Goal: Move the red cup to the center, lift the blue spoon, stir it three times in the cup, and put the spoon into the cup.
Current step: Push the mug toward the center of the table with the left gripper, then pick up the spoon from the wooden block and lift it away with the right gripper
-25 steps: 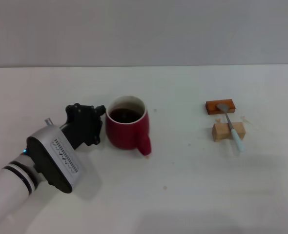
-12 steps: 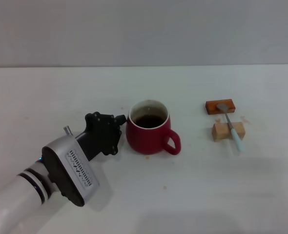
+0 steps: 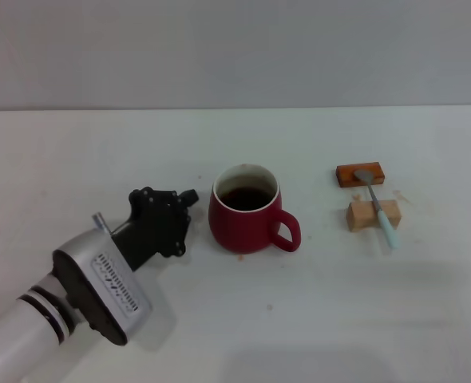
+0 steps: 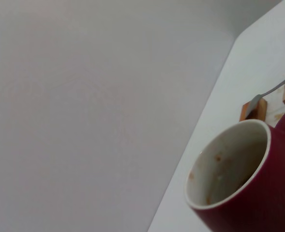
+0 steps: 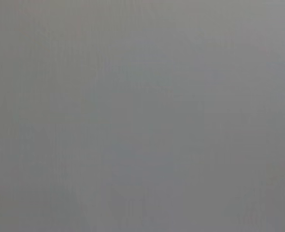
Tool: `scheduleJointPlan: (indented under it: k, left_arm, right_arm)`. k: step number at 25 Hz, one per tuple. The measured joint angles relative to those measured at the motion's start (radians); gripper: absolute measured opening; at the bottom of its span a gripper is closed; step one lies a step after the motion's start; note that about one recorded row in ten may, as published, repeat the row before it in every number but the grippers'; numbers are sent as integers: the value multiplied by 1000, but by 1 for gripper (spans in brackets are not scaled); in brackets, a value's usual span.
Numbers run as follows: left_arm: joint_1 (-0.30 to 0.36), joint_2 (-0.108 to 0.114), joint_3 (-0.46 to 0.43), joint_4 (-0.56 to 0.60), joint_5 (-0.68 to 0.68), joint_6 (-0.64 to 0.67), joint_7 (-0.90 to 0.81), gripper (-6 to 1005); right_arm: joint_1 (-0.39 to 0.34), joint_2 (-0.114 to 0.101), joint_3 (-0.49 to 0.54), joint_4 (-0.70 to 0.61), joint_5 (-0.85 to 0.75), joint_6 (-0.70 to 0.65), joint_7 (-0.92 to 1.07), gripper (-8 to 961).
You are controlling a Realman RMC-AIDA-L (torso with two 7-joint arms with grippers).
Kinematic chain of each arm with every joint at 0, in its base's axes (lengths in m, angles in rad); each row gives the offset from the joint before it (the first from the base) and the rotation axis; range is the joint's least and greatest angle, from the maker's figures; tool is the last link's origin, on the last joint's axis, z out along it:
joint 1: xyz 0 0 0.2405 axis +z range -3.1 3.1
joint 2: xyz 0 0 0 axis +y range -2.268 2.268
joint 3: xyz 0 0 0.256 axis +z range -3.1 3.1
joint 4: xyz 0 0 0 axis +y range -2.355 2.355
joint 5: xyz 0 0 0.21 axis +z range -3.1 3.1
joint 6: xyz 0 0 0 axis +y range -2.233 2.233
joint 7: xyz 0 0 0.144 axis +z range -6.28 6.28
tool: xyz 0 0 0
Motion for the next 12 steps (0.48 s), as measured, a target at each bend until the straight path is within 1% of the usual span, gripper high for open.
scheduleJointPlan:
  k: [1,2,3,5,6,7,9,10,11,12]
  left_arm:
    - [10,0,-36,2,-4,2,3,130]
    - [10,0,-36,2,-4,2,3,131]
    - [22,-1,-77,-1,-5,9,5,133]
    - [55,-1,-170,-17,-6,40,-2,135]
    - [99,-1,-253,-43,-6,101,-43,136]
    - [99,-1,-253,-43,-6,101,-43,137]
    - [142,3,-302,-67,-6,178,-118,140]
    - [160,5,-324,-73,-6,211,-162,141]
    - [195,6,-377,-78,-6,277,-278,142]
    - [195,6,-377,-78,-6,277,-278,143]
  right_arm:
    - [0,0,0,-1,-1,-2,0,689]
    - [0,0,0,-1,-1,-2,0,689]
    - [-1,0,-1,-1,-3,-8,0,689]
    - [-2,0,-3,-1,-3,-9,0,689]
    - [-3,-1,-10,-1,-3,-12,0,689]
    - [-3,-1,-10,-1,-3,-12,0,688]
    - [-3,-1,-19,-1,-3,-15,0,688]
    - [-3,0,-21,-1,-4,-17,0,688]
    - [0,0,-33,-8,-4,-21,-2,688]
    - [0,0,-33,-8,-4,-21,-2,688]
